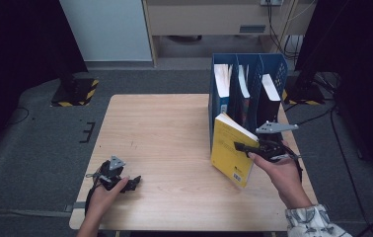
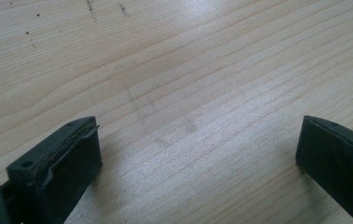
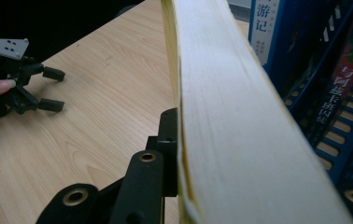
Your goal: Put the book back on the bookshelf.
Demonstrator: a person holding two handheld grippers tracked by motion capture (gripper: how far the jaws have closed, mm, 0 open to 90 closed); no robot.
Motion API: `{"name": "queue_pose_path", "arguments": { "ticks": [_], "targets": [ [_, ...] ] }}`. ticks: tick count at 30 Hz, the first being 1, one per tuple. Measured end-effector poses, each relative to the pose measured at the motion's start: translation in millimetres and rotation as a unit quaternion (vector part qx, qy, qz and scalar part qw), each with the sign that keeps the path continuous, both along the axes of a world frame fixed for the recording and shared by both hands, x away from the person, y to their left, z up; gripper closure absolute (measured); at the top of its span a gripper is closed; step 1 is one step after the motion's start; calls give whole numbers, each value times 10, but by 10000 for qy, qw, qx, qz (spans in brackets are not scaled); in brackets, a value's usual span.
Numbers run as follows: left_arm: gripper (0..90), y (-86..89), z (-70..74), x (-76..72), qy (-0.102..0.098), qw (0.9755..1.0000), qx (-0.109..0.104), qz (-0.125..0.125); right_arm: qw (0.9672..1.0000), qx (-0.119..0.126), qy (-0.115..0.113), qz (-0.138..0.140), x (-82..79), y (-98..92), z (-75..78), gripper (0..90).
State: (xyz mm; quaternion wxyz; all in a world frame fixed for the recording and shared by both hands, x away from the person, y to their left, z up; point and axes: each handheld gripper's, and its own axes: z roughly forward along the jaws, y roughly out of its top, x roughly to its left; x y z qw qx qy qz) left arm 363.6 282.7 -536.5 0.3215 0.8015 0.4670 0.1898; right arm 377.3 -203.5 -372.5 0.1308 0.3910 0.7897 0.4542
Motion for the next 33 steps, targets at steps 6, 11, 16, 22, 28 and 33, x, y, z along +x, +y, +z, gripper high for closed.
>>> {"name": "queue_pose_path", "arguments": {
  "ticks": [6, 11, 16, 22, 28, 33],
  "targets": [
    [0, 0, 0, 2, 1, 10000, -2, -3, 10000, 35, -17, -72, -26, -88, 81, 752],
    [0, 0, 0, 3, -3, 10000, -1, -3, 9999, 31, -14, -143, -42, -151, 104, 751],
    [0, 0, 0, 3, -2, 10000, 2, -4, 9998, 20, 94, -165, -76, -158, 190, 752],
    [0, -1, 0, 3, -3, 10000, 0, -2, 9998, 87, 64, -166, -104, -193, 371, 752],
    [0, -5, -3, 2, -13, 10000, -27, 15, 9995, 142, 51, -269, -35, -301, 489, 751],
    [0, -5, -2, 2, -11, 10000, -27, 17, 9987, 337, 104, -371, 29, -420, 596, 752]
  ]
}}
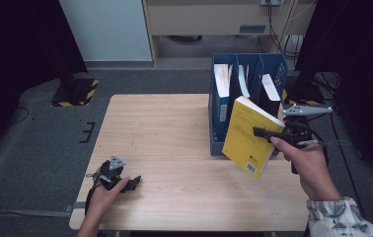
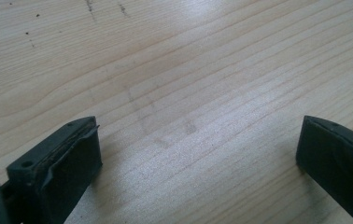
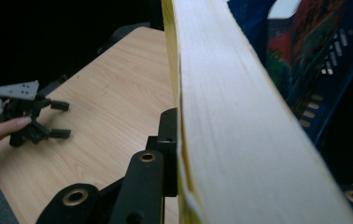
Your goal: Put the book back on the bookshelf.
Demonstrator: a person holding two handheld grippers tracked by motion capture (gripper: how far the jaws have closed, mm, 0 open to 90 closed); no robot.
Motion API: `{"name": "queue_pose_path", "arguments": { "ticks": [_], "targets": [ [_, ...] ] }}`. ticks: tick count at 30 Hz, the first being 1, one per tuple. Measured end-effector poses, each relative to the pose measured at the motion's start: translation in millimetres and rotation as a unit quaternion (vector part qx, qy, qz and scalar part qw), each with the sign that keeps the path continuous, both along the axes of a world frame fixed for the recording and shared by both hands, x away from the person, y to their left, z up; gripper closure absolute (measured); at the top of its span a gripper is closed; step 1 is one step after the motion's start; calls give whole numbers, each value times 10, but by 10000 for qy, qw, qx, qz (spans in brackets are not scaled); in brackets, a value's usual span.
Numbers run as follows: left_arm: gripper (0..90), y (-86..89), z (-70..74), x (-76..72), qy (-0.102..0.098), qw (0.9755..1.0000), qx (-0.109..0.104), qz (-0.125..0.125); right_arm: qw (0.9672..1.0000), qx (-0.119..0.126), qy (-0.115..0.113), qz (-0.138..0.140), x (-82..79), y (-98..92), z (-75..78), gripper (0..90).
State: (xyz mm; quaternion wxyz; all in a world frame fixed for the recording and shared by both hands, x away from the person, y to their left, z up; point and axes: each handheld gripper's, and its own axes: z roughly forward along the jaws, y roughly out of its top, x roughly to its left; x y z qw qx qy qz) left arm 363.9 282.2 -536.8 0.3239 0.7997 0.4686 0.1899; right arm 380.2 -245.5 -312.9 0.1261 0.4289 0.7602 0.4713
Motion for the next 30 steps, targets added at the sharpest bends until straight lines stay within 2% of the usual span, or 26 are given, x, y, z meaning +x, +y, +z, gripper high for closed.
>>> {"name": "queue_pose_path", "arguments": {
  "ticks": [1, 4, 7, 17, 19, 23, 30],
  "targets": [
    [0, 0, 0, 0, 0, 10000, -2, 2, 10000, 23, -7, -50, 33, -51, 64, 751],
    [0, 0, -1, 0, -4, 10000, -3, 1, 9999, 31, -14, -131, 72, -108, 116, 752],
    [0, 0, 1, 0, 4, 10000, 5, 0, 9995, 107, 100, -281, 152, -217, 161, 751],
    [0, 0, 0, 0, 0, 10000, -1, 0, 9972, 329, 404, -537, 259, -457, 150, 751],
    [0, 0, 0, 0, -1, 10000, -1, 1, 9973, 307, 388, -551, 270, -480, 156, 751],
    [0, 0, 0, 0, -1, 10000, -2, 2, 9968, 110, 324, -725, 319, -514, 218, 750],
    [0, 2, 3, 2, 10, 10000, 35, -15, 9948, 34, 404, -938, 480, -523, 254, 750]
  ]
}}
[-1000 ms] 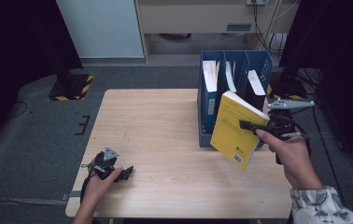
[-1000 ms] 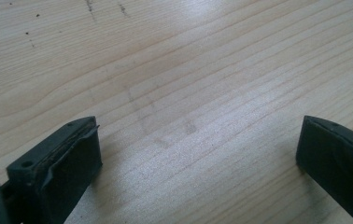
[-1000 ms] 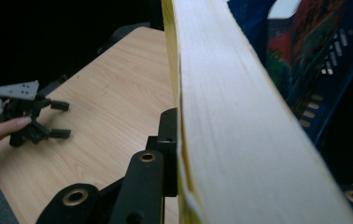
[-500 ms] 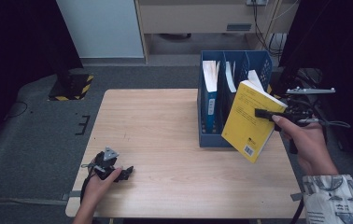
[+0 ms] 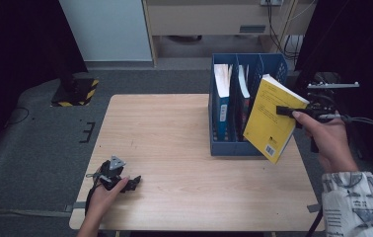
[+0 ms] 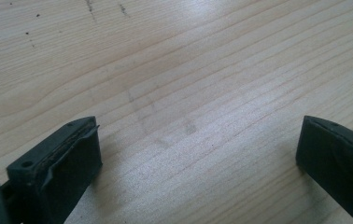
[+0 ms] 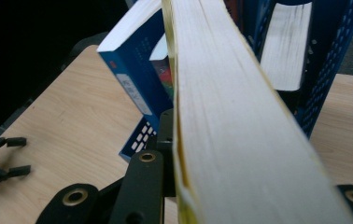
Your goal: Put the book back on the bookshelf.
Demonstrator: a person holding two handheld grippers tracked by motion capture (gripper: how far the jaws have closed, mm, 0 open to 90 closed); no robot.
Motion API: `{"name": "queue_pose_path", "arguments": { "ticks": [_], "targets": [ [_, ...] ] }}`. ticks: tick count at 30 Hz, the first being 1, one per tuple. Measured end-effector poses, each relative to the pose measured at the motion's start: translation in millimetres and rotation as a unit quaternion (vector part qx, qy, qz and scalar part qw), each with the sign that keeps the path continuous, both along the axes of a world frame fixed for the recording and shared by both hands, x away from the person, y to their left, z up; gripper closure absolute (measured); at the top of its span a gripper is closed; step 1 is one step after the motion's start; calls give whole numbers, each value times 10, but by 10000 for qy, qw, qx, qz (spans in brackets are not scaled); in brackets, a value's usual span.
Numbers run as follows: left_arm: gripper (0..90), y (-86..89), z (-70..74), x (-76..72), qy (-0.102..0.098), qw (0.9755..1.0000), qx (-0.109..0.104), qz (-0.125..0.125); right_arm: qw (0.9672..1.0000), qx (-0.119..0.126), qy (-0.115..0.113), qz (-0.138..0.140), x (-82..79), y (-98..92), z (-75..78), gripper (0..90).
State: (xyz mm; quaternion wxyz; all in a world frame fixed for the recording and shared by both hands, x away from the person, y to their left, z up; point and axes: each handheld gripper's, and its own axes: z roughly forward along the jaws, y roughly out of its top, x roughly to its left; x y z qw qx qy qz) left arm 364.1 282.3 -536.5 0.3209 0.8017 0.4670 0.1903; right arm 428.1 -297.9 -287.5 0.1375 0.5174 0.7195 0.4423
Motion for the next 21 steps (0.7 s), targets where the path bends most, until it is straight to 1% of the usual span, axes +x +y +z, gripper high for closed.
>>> {"name": "queue_pose_path", "arguments": {
  "ticks": [1, 4, 5, 6, 7, 9, 10, 11, 12, 14, 15, 18, 19, 20, 21],
  "targets": [
    [0, -1, 0, 1, 0, 10000, 1, 0, 10000, -41, 16, -59, 66, -1, 0, 750],
    [0, -2, 0, -1, 4, 10000, -7, 9, 9999, -72, 41, -115, 109, 6, 11, 750],
    [0, -3, 0, 1, 4, 10000, -7, 3, 9998, -135, 31, -165, 149, 11, 19, 750],
    [0, -3, 0, 1, 4, 10000, -7, 3, 9998, -135, 31, -165, 149, 11, 19, 750],
    [0, -8, -2, 2, 0, 10000, -25, 13, 9995, -221, 31, -213, 186, 25, 19, 750],
    [0, -9, -2, 2, 1, 10000, -24, 9, 9991, -270, -36, -330, 213, 47, 9, 750],
    [0, -9, -2, 2, 1, 10000, -24, 9, 9991, -270, -36, -330, 213, 47, 9, 750],
    [0, -9, -2, 1, 1, 10000, -24, 9, 9986, -294, -74, -433, 242, 77, -1, 750],
    [0, -9, -2, 1, 1, 10000, -24, 9, 9986, -294, -74, -433, 242, 77, -1, 750],
    [0, -10, -2, 2, -3, 10000, -14, 3, 9982, -247, -177, -512, 292, 126, -12, 751],
    [0, -10, -2, 2, -3, 10000, -14, 3, 9982, -247, -177, -512, 292, 126, -12, 751],
    [0, -11, -2, 2, -5, 10000, -24, 8, 9973, -309, -276, -612, 348, 186, -10, 751],
    [0, -16, -4, 2, -15, 10000, -47, 24, 9963, -281, -339, -744, 390, 216, -18, 750],
    [0, -16, -4, 2, -15, 10000, -47, 24, 9963, -281, -339, -744, 390, 216, -18, 750],
    [0, -16, -4, 3, -12, 10000, -44, 21, 9950, -245, -379, -890, 434, 254, -34, 750]
  ]
}}
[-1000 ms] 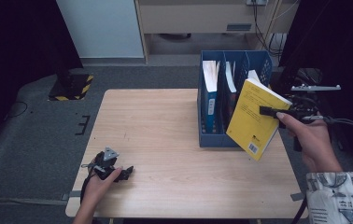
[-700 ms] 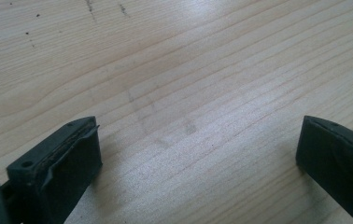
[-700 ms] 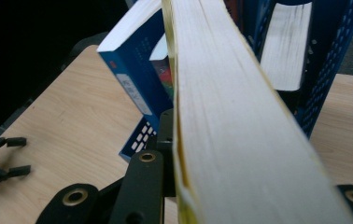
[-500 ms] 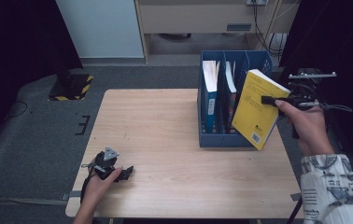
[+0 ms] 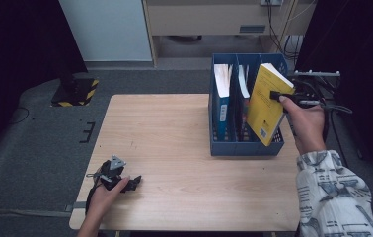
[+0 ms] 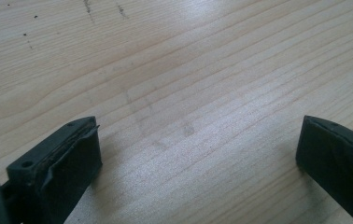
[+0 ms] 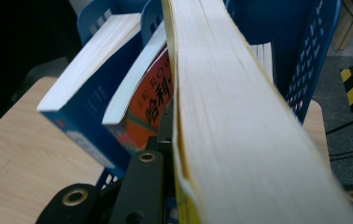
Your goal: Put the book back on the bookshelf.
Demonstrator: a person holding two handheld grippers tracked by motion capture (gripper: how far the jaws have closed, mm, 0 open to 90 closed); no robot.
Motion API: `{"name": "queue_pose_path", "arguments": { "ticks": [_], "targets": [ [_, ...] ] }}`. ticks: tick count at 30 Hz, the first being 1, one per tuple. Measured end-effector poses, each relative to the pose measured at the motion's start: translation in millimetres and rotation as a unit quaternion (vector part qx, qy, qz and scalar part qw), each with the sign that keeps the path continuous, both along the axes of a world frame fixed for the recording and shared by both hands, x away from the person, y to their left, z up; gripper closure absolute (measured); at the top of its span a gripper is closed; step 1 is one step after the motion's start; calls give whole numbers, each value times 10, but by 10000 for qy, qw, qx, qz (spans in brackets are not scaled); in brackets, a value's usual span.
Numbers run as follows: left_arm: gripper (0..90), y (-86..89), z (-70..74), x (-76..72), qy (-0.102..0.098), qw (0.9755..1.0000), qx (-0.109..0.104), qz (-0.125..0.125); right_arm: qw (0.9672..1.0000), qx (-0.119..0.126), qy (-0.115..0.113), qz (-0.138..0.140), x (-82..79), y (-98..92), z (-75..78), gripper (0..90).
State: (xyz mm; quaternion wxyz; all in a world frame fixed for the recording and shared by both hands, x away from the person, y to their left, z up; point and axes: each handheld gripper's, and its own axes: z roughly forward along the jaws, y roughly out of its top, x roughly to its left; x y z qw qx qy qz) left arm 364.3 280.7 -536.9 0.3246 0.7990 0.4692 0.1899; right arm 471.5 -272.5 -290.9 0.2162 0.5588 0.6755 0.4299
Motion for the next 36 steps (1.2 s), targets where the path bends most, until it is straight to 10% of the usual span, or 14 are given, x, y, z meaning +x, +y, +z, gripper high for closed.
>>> {"name": "queue_pose_path", "arguments": {
  "ticks": [36],
  "targets": [
    [0, -11, 2, 11, 0, 10000, 9, -59, 9975, -283, 101, -636, 586, 511, -282, 741]
  ]
}}
